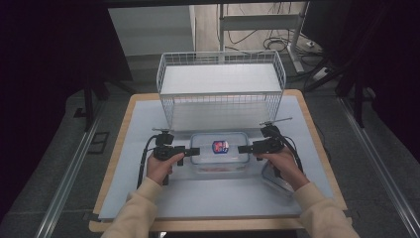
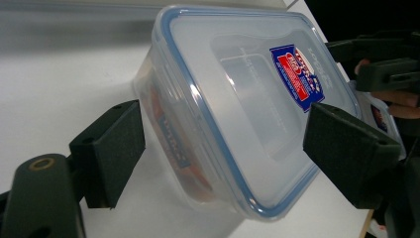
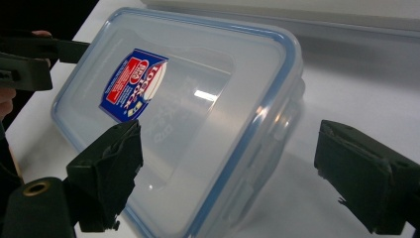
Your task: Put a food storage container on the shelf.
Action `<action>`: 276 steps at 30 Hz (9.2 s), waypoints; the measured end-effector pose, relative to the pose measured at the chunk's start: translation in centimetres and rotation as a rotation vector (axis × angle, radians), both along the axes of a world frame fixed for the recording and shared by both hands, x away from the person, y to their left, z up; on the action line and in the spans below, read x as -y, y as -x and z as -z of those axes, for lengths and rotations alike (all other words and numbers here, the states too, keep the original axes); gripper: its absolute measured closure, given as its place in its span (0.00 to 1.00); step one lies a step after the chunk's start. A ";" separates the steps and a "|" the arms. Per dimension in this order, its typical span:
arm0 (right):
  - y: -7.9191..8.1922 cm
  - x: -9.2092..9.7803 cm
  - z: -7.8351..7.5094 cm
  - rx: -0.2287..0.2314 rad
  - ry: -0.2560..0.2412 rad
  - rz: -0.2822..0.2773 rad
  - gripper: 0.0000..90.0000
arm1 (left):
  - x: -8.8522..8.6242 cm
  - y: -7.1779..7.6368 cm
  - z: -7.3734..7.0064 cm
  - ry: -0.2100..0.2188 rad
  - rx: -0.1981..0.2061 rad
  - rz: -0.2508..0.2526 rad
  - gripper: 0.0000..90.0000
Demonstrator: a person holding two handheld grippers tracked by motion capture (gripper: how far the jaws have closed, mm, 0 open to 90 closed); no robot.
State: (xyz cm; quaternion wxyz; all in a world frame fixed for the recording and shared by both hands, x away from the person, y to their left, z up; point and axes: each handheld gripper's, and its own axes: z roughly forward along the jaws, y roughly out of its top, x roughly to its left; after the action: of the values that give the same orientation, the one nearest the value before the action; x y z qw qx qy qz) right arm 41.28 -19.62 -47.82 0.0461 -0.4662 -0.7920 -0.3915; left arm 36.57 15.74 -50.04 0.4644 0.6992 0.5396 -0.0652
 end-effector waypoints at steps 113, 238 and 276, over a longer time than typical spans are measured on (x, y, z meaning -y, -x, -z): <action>1.4 2.9 -8.5 0.188 -0.245 -0.033 0.53 | 0.5 1.4 -8.8 0.042 0.303 0.038 0.53; -6.9 2.5 -15.7 0.317 -0.184 0.143 0.84 | -2.5 -8.4 -17.2 0.114 0.367 -0.051 0.33; -7.8 -0.7 -12.7 0.366 -0.146 0.079 0.99 | -2.9 -6.2 -14.1 0.109 0.334 -0.036 0.38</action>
State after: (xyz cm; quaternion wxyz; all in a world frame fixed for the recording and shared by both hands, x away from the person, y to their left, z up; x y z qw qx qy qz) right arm 49.12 -18.94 -35.12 -0.0803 -0.4133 -0.7377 -0.5278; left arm 42.76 18.67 -35.94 0.5858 0.6643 0.4632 0.0310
